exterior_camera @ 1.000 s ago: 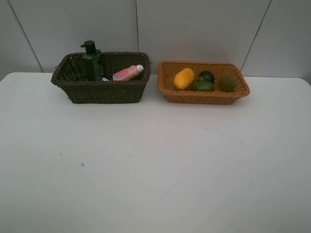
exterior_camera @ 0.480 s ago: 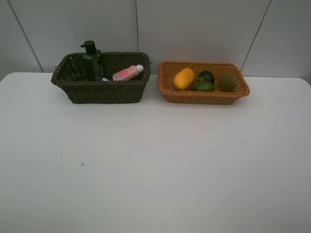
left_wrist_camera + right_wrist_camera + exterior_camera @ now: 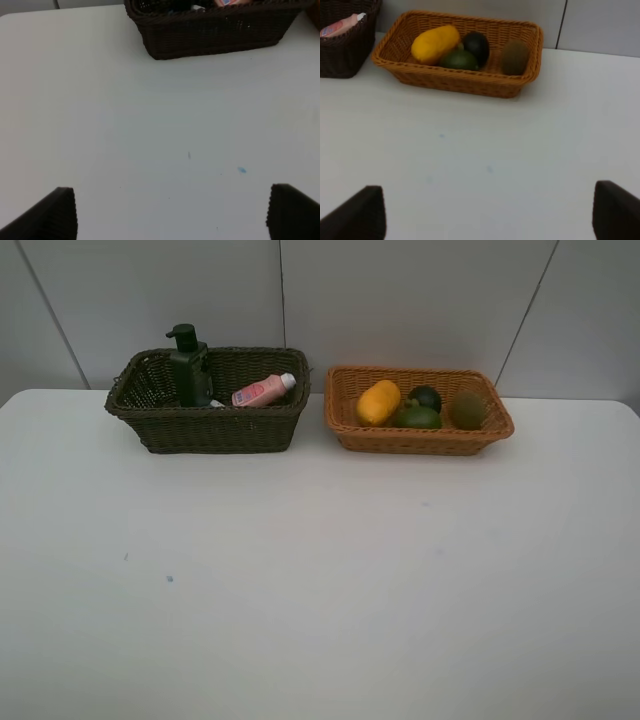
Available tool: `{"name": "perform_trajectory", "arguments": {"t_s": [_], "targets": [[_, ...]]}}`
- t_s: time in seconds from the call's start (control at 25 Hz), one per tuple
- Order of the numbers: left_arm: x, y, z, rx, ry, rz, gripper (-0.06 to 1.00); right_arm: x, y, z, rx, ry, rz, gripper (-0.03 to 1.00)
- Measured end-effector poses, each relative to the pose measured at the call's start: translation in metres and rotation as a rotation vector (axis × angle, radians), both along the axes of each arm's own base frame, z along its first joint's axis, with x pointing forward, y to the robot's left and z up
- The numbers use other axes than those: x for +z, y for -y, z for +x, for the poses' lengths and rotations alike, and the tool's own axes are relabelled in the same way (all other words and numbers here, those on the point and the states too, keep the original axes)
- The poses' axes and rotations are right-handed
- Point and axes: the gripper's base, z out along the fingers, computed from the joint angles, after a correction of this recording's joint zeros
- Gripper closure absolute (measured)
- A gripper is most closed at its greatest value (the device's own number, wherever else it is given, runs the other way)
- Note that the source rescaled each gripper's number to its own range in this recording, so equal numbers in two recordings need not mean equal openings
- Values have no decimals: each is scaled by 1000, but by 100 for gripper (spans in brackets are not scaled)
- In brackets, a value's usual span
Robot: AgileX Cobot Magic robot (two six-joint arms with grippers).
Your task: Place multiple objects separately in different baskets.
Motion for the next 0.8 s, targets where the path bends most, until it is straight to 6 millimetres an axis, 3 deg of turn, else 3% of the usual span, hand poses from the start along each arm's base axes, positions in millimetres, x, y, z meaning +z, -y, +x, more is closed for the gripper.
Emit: {"name": "perform_trajectory", "arguments": {"t_s": [0.8], "targets": [[0, 0, 0, -2, 0, 2, -6, 0, 0, 0, 0, 0, 0, -3]]}}
